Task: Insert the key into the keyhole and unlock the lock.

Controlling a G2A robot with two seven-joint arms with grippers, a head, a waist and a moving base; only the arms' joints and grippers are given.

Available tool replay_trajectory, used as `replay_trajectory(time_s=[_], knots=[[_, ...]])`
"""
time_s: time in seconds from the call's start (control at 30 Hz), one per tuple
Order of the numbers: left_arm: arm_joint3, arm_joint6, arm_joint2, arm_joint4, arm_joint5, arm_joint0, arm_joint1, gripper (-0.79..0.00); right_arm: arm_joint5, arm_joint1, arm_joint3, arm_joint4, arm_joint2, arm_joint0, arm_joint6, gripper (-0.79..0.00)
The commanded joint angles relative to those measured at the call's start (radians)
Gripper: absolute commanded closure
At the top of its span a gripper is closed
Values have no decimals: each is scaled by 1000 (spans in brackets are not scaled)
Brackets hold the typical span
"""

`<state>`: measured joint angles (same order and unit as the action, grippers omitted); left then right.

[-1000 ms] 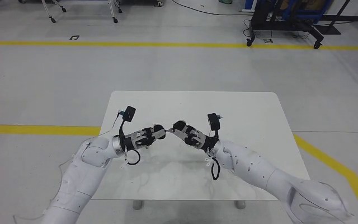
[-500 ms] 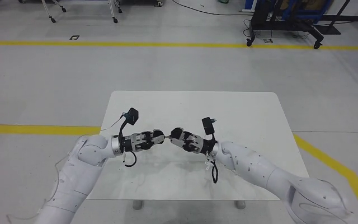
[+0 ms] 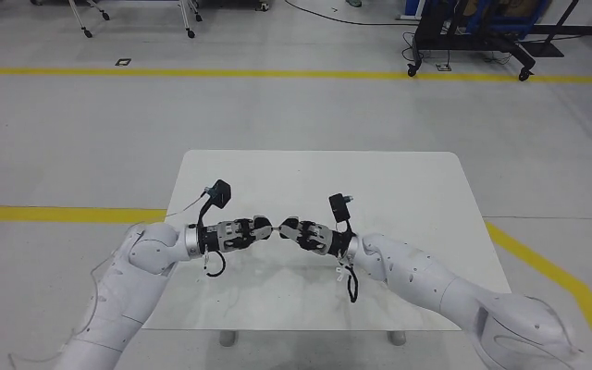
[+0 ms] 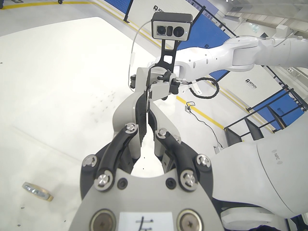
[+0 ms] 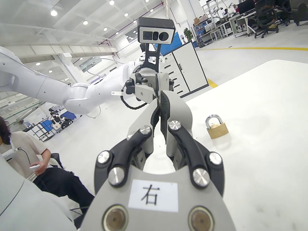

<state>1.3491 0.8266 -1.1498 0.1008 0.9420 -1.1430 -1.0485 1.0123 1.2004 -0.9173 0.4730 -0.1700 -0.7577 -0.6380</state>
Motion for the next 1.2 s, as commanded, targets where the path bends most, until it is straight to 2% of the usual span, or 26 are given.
replay_trajectory(time_s=[0.0, 0.13, 0.2, 0.27, 0.33, 0.4, 0.47, 0.67, 0.73, 0.77, 0.8, 0.83, 0.93, 0.97, 1.17], knots=[[6, -21, -16, 40, -3, 3, 4, -785, 0, -5, 3, 2, 0, 4, -25, 0], [48, -80, -90, 211, -11, -13, 19, -785, 0, -25, 28, 39, 0, 10, -131, 0], [103, -117, -127, 321, -43, -54, 26, -785, 0, -38, 35, 57, -1, 11, -170, 0], [172, -139, -170, 495, -130, -96, 35, -785, 0, -54, 40, 42, -18, 10, -170, 0], [231, -185, -192, 661, -272, -146, 38, -785, 0, -70, 35, 34, -40, 1, -170, 0], [273, -229, -180, 770, -408, -185, 34, -785, 0, -86, 24, 32, -69, -8, -170, 0], [289, -244, -145, 811, -473, -202, 28, -785, 0, -102, 12, 38, -96, -19, -170, 0], [219, -251, -6, 930, -663, -153, -2, -785, 0, -135, -32, 78, -169, -55, -170, 0], [190, -247, 34, 955, -698, -130, -12, -708, 0, -135, -32, 78, -169, -55, -170, 0], [177, -236, 50, 949, -699, -119, -16, -539, 0, -135, -32, 78, -169, -55, -170, 0], [165, -226, 58, 942, -701, -106, -19, -483, 0, -135, -32, 78, -169, -55, -170, 0], [155, -221, 64, 941, -705, -96, -22, -391, 0, -135, -32, 78, -169, -55, -170, 0], [136, -198, 72, 934, -706, -78, -27, -268, 0, -135, -32, 78, -169, -55, -170, 0], [132, -190, 72, 929, -706, -75, -27, -203, 0, -135, -32, 78, -169, -55, -170, 0], [153, -157, 62, 951, -730, -81, -26, -34, 0, -135, -32, 78, -169, -55, -170, 0]])
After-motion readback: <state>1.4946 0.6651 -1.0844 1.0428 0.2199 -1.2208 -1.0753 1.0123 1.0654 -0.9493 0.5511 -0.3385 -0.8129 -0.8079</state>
